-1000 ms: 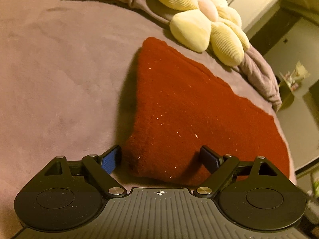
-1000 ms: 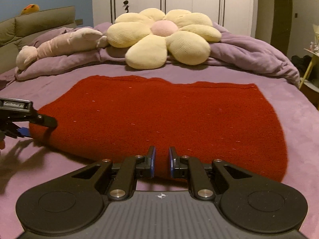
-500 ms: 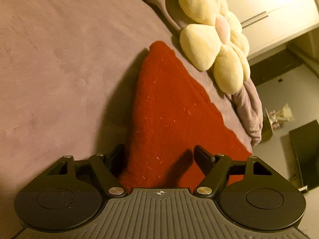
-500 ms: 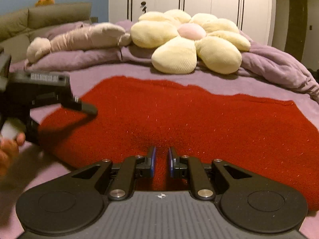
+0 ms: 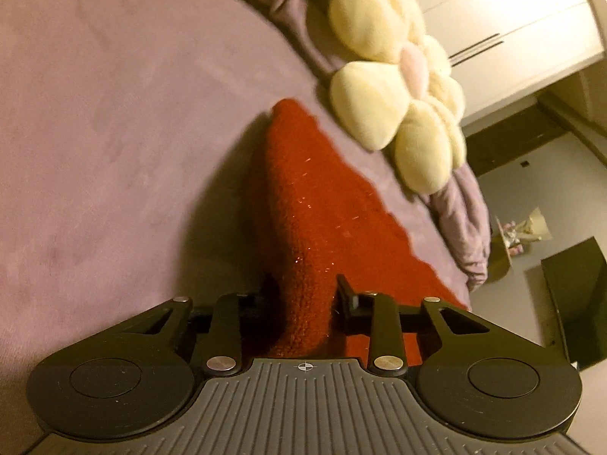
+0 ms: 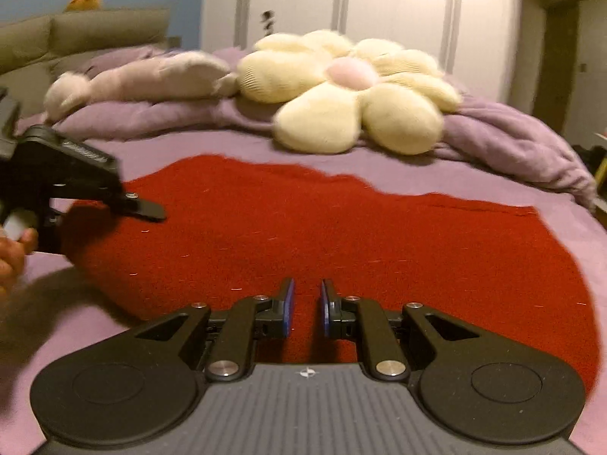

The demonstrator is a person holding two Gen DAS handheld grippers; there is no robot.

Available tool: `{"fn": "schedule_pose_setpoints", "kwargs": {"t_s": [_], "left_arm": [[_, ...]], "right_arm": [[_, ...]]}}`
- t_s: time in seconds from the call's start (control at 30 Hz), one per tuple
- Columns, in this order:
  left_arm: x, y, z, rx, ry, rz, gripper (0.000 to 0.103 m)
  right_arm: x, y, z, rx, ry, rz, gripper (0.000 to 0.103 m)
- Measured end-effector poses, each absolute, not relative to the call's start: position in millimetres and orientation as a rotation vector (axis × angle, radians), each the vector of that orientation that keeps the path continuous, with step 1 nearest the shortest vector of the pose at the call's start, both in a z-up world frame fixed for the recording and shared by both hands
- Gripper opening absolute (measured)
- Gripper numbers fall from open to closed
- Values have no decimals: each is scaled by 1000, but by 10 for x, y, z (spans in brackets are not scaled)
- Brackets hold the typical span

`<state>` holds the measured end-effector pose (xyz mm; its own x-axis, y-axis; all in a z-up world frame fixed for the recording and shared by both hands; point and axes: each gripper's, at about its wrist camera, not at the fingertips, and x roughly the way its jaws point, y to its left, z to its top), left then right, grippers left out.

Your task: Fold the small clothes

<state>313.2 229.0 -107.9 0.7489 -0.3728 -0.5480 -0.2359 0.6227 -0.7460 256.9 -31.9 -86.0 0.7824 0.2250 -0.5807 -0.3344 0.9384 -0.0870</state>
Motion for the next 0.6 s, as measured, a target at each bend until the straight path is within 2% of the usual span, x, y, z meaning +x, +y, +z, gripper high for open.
{"fn": "schedule_pose_setpoints", "kwargs": {"t_s": [0.2,0.37,0.47,0.6], "left_arm": [[3161,2012,-516,-870,663,-166,29],[3300,1297,-73,-739,639,-276,29],[3416,716,-35,-625,665,-335,29],[3603,6,-258,-535,734,-384,29]], "right_arm": [[2503,-914,-768,-138,597,151,12],[2440,-1433,-750,-102,586,4,12],[2393,-1727,-767,-57,592,-71,13],[2326,-2050,-798,-34,593,-143,13]]}}
